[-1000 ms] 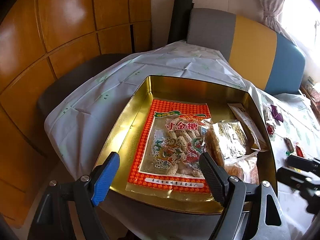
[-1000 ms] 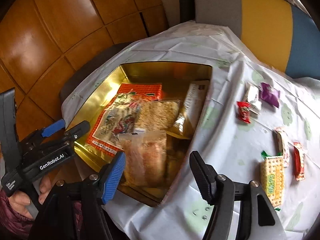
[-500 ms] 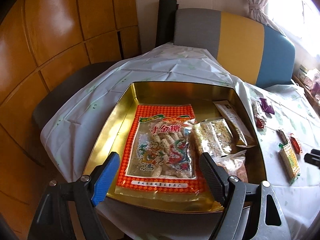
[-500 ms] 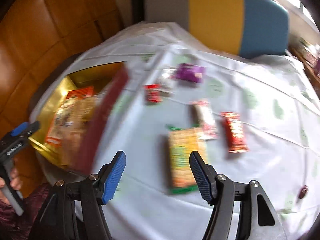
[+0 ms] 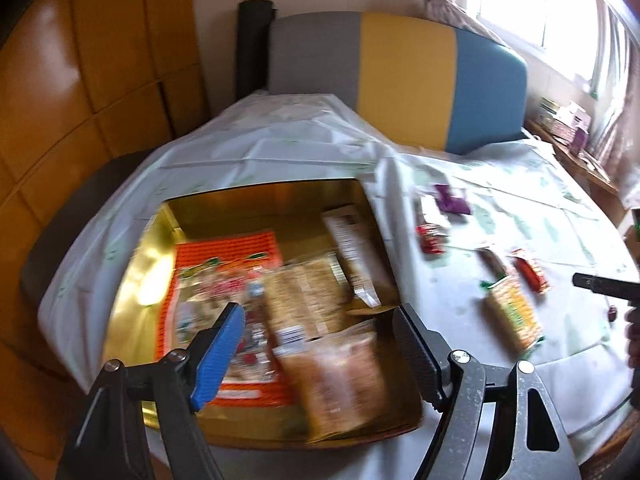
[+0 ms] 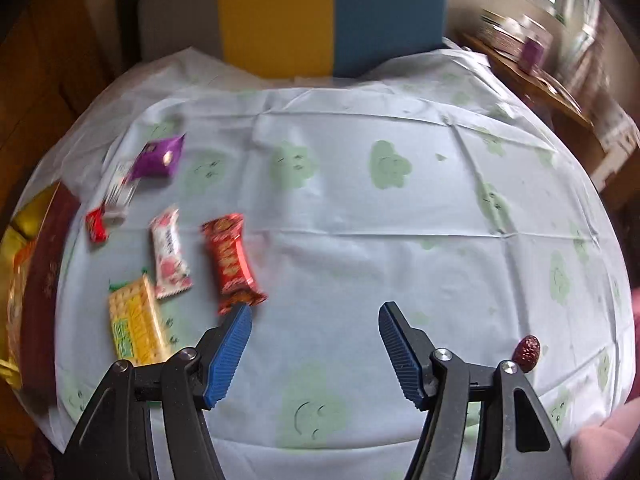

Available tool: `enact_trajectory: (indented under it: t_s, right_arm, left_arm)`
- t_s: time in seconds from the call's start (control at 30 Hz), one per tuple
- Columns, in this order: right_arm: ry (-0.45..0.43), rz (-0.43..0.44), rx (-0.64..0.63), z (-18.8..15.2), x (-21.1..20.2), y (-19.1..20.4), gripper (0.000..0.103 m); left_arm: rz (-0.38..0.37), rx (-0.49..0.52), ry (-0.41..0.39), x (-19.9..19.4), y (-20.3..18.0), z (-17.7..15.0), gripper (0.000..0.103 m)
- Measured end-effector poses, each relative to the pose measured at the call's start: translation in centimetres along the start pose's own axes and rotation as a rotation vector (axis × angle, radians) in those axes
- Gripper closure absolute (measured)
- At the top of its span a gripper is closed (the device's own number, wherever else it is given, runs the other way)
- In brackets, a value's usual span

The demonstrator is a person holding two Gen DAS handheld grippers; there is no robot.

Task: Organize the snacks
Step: 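Move the left gripper to the pink floral candy bar and grasp it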

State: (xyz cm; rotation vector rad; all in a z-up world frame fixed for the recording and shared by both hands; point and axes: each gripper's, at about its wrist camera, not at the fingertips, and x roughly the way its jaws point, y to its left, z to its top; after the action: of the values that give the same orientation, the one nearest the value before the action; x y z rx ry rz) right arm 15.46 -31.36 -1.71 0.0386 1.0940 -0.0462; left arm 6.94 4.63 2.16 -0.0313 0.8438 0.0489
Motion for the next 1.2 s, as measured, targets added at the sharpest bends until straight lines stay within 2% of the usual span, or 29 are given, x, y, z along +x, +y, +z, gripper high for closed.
enact_trajectory:
  t_s: [0.13, 0.3, 0.47, 0.63, 0.77, 0.87, 0.97, 1.13, 1.2]
  right_arm:
    - [0.023, -0.026, 0.036, 0.0, 0.0, -1.0, 0.036]
    - [0.002, -0.02, 0.067, 0.3, -0.5, -1.4, 0.036]
    - [-0.021, -0.015, 0.066, 0.3, -1.1, -1.1, 0.036]
    - [-0.036, -0.003, 0.079, 0.5, -1.5, -1.3, 0.036]
    - [-0.042, 0.007, 0.076, 0.6, -1.7, -1.3, 0.036]
    - [-0.047, 0.019, 0.076, 0.6, -1.8, -1.2, 0.036]
    - [-0.045, 0.028, 0.077, 0.7, -1.8, -1.2, 0.036]
    - [-0.044, 0.041, 0.084, 0.8, -1.8, -1.4, 0.036]
    - [-0.044, 0.045, 0.086, 0.8, -1.8, -1.4, 0.036]
  left_arm:
    - [-0.045, 0.044, 0.021, 0.8, -3.1, 1.1, 0.029]
    - [-0.123, 0.099, 0.108, 3.6, -7.7, 2.7, 0.055]
    - [-0.176, 0.109, 0.191, 6.8, -11.7, 4.1, 0.062]
    - [-0.191, 0.129, 0.264, 10.2, -15.1, 5.5, 0.063]
    - [-0.221, 0.1, 0.357, 13.4, -17.1, 6.0, 0.063]
    - [-0.235, 0.09, 0.396, 15.0, -18.6, 5.9, 0.063]
    - [-0.226, 0.086, 0.416, 16.3, -19.6, 6.1, 0.062]
    - [-0.244, 0.084, 0.394, 17.2, -20.9, 6.7, 0.06]
    - [-0.248, 0.071, 0.401, 17.7, -20.9, 6.9, 0.052]
